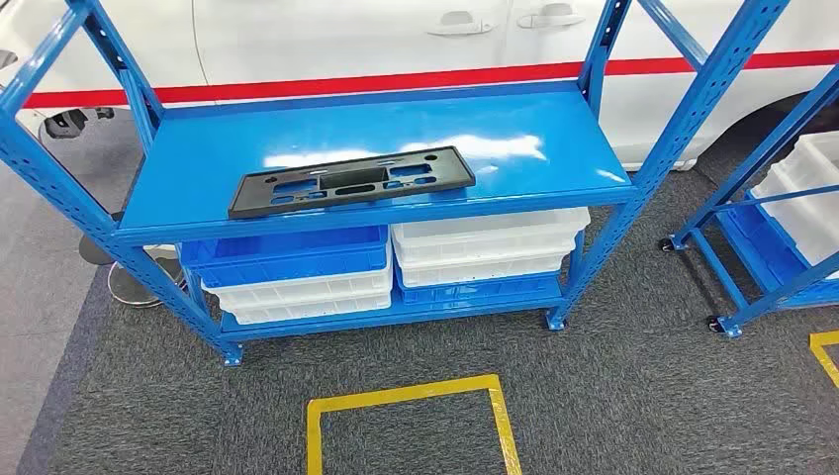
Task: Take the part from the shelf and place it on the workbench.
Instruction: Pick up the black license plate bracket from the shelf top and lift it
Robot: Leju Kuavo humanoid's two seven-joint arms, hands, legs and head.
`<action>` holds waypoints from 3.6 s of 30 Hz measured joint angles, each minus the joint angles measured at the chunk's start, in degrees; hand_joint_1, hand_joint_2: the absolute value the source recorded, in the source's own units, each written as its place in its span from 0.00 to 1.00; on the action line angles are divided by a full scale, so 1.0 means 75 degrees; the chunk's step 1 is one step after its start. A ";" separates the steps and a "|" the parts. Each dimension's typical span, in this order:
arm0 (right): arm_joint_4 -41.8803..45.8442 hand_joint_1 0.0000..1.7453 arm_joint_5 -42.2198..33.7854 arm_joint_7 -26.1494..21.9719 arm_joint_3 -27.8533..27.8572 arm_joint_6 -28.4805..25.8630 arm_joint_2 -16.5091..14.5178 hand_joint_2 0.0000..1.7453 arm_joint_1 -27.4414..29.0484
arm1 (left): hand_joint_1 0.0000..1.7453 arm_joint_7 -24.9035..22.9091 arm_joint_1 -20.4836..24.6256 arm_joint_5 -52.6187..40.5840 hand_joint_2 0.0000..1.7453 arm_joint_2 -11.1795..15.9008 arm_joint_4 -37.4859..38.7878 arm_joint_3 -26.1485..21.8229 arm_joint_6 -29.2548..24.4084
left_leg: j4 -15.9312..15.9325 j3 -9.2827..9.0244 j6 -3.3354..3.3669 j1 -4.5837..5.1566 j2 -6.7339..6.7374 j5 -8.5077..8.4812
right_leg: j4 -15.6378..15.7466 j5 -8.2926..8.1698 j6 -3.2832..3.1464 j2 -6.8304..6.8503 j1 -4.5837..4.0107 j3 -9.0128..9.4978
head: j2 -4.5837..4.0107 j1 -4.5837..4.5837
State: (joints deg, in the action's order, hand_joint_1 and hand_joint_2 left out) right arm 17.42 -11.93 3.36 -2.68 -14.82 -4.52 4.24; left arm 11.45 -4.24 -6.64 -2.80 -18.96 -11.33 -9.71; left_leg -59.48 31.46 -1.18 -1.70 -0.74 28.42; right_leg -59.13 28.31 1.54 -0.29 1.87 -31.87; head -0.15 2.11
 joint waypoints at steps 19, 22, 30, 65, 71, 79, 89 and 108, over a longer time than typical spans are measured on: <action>-0.0324 0.00 -0.0524 -0.1768 -0.0663 -0.1615 0.0000 1.00 -0.0287 | 0.00 0.1141 0.0475 -0.0318 0.00 -0.0529 0.0381 -0.1614 -0.1091 | -0.0001 -0.0001 0.0000 0.0002 0.0001 0.0000 | 0.0001 0.0000 0.0000 -0.0002 0.0001 -0.0004 | 0.0000 0.0000; 0.0173 0.00 -0.0189 -0.2282 -0.0689 -0.1806 0.0000 1.00 -0.0221 | 0.00 0.1250 0.0501 -0.0357 0.00 -0.0586 0.0400 -0.1728 -0.1210 | -0.0001 0.0008 0.0000 0.0002 0.0004 0.0000 | 0.0001 -0.0001 0.0001 -0.0004 0.0001 -0.0002 | 0.0000 -0.0001; 0.1954 0.00 0.1157 -0.2739 -0.0634 -0.1716 0.0000 1.00 -0.0492 | 0.00 0.1450 0.0599 -0.0599 0.00 -0.0680 0.0466 -0.1862 -0.1303 | -0.0003 -0.0010 0.0003 0.0002 0.0007 -0.0004 | 0.0001 -0.0004 0.0003 -0.0004 0.0000 0.0003 | 0.0000 0.0000; 0.8711 0.00 0.4889 -0.2229 -0.4157 0.0995 0.0868 1.00 -0.1888 | 0.00 0.2144 0.0565 -0.2453 0.00 -0.0179 0.0811 -0.2096 -0.0321 | -0.0049 0.0057 0.0155 0.0086 -0.0042 -0.0024 | 0.0084 -0.0071 0.0140 0.0044 0.0095 -0.0002 | 0.0000 0.0001; 0.9101 0.00 0.8016 -0.1558 -0.4488 -0.1014 0.1344 1.00 -0.1913 | 0.00 0.2137 0.0564 -0.2644 0.00 -0.0146 0.0814 -0.2160 -0.0473 | 0.0269 -0.0079 0.0392 0.0068 -0.0028 -0.0220 | -0.1415 0.0699 0.0142 0.0057 0.0043 -0.0729 | 0.0000 -0.0002; 0.9139 0.00 1.1803 -0.1086 -0.4620 -0.3259 0.1370 1.00 -0.1998 | 0.00 0.2140 0.0574 -0.2964 0.00 -0.0106 0.0817 -0.2286 -0.0348 | 0.0170 -0.0106 0.0251 0.0147 -0.0098 -0.0079 | 0.0013 -0.0245 -0.0110 0.0053 -0.0099 -0.0214 | 0.0000 0.0000; 0.8876 0.00 1.2297 -0.1001 -0.4667 -0.3310 0.1857 1.00 -0.2214 | 0.00 0.2109 0.0624 -0.3303 0.00 -0.0026 0.0817 -0.2287 -0.0311 | -0.1920 0.1016 -0.0114 0.0097 0.0000 0.0701 | 0.0203 -0.0239 -0.0313 0.0192 -0.0054 -0.0075 | 0.0000 0.0001; 0.8546 0.00 1.2348 -0.0974 -0.4971 -0.3267 0.2251 1.00 -0.2532 | 0.00 0.2207 0.0726 -0.3374 0.00 0.0040 0.0820 -0.2288 0.0008 | 0.0086 0.0117 0.0472 0.0307 -0.0109 -0.0232 | -0.0479 -0.0100 -0.0349 0.0129 -0.0209 -0.0375 | 0.0000 -0.0001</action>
State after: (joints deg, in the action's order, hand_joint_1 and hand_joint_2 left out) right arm 81.52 80.68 -3.95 -39.96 -39.33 12.36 -14.76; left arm 28.00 1.21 -31.94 -2.50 -12.81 -28.49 -9.64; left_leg -58.83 32.33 2.36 0.60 -1.56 26.68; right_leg -62.72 27.56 -1.07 0.68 0.31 -34.69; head -0.15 2.10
